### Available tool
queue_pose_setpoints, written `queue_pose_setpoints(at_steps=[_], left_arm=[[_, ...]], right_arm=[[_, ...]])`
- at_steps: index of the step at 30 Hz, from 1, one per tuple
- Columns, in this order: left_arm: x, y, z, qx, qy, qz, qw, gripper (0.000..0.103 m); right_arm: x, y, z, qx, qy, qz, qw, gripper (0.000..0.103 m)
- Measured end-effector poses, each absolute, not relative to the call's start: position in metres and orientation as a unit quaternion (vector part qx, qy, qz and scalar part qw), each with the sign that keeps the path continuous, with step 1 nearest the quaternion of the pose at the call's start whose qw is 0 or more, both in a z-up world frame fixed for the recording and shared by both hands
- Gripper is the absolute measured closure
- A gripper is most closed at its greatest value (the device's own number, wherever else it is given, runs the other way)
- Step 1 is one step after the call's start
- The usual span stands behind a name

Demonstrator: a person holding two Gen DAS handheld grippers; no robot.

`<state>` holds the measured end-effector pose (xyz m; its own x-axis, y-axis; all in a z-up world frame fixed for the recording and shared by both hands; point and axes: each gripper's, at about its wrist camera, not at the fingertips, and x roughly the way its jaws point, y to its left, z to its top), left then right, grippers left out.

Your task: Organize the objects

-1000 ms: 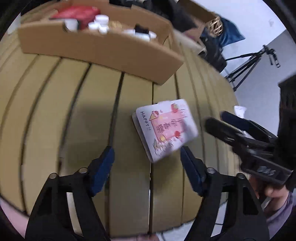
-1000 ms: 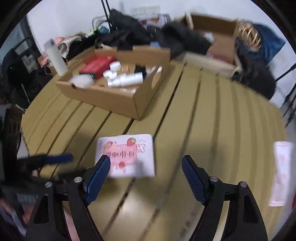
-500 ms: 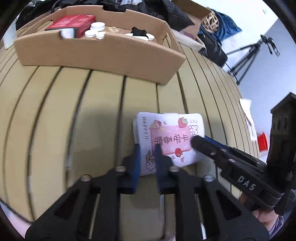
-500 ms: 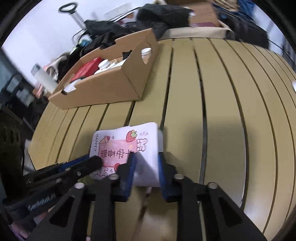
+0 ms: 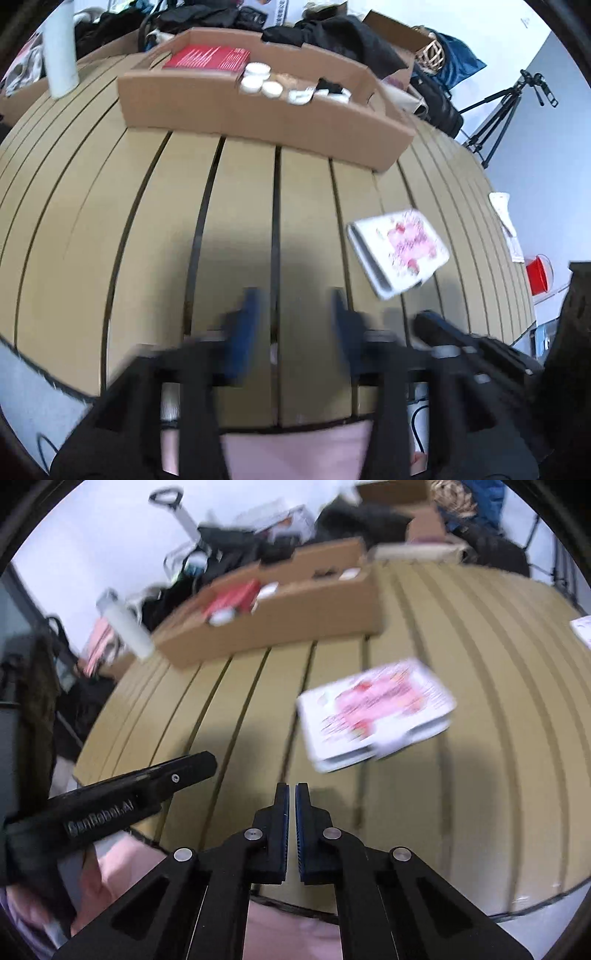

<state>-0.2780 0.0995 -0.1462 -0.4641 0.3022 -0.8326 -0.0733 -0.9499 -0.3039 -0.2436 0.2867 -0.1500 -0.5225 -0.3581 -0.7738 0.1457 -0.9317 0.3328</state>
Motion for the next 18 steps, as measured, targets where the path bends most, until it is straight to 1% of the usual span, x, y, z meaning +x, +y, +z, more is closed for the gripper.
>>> queue_pose_setpoints(at_steps=[3,7,11,14,15,17,18], left_arm=[[-0.289,0.118,-0.144,-0.504,-0.11,0.844,0.145,0.042],[-0.306,0.15,-0.159,-0.531,-0.126,0.82,0.174,0.042],[-0.318,0.167,-0.171,-0.542,-0.14,0.811,0.167,0.042],[-0.318,0.17,-0.17,-0.537,-0.138,0.814,0.172,0.042],[-0.318,0.17,-0.17,-0.535,-0.136,0.816,0.173,0.042],[-0.317,0.171,-0.17,-0.528,-0.131,0.821,0.171,0.044],[-0.317,0.173,-0.171,-0.526,-0.127,0.823,0.169,0.054]], right_arm=[[-0.251,0.315,-0.14,0.454,-0.092,-0.878,0.122,0.093],[-0.281,0.343,-0.147,0.471,-0.089,-0.871,0.112,0.092],[-0.317,0.352,-0.157,0.489,-0.086,-0.859,0.126,0.092],[-0.329,0.355,-0.163,0.495,-0.098,-0.848,0.158,0.092],[-0.333,0.357,-0.165,0.495,-0.105,-0.845,0.171,0.09],[-0.339,0.355,-0.171,0.501,-0.104,-0.842,0.171,0.089],[-0.34,0.355,-0.173,0.499,-0.094,-0.846,0.163,0.089]])
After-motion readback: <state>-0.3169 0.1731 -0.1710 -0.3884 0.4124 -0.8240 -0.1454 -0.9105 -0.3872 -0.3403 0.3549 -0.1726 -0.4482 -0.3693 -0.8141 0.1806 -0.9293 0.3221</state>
